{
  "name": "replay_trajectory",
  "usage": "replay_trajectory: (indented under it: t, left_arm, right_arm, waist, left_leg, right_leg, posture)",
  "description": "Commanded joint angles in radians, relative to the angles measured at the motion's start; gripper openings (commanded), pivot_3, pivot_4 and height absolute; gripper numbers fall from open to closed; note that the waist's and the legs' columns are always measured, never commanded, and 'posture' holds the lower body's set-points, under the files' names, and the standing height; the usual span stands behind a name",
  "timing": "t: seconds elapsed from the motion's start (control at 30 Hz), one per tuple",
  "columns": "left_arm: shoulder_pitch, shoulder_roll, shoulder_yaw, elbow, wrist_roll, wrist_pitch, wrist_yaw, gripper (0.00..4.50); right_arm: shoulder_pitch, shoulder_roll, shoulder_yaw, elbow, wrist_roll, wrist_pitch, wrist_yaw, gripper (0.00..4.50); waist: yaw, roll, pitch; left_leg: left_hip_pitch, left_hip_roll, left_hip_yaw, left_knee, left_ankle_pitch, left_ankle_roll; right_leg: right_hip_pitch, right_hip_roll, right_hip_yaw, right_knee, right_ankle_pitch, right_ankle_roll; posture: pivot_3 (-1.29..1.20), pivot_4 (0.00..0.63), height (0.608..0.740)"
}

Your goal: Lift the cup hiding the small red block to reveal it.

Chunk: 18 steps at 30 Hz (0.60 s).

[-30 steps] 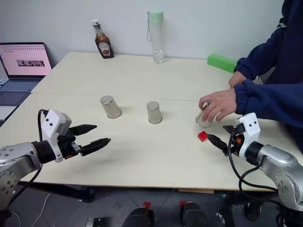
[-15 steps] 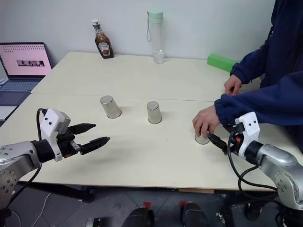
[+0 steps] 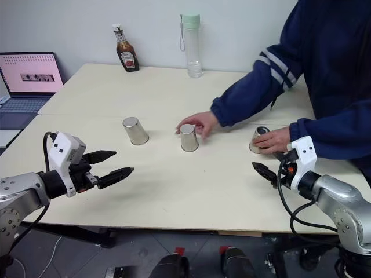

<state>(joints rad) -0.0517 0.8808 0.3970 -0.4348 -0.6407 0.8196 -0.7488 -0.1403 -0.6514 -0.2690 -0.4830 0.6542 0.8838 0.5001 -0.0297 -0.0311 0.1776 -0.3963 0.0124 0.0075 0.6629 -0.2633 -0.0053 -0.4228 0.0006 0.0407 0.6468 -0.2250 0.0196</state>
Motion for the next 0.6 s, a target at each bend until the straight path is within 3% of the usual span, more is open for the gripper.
replay_trajectory:
  t: [0.03, 0.6]
  left_arm:
    - [-0.038, -0.003, 0.018, -0.007, -0.003, -0.017, 0.022, 4.5]
    - [-0.049, 0.002, -0.015, 0.008, 0.011, -0.041, 0.007, 4.5]
  right_arm:
    - [-0.017, -0.005, -0.012, -0.013, 0.007, -0.015, 0.002, 4.45]
    - [0.004, 0.0, -0.017, -0.037, 0.01, -0.016, -0.004, 4.45]
  waist:
    - [0.0, 0.0, 0.0]
    - [0.0, 0.0, 0.0]
  left_leg:
    - [0.0, 0.0, 0.0, 0.0, 0.0, 0.0]
    - [0.0, 0.0, 0.0, 0.0, 0.0, 0.0]
  right_leg:
    - [0.0, 0.0, 0.0, 0.0, 0.0, 0.0]
    - [0.0, 0.0, 0.0, 0.0, 0.001, 0.001]
  posture:
    - [0.0, 0.15, 0.74]
    - [0.0, 0.15, 0.74]
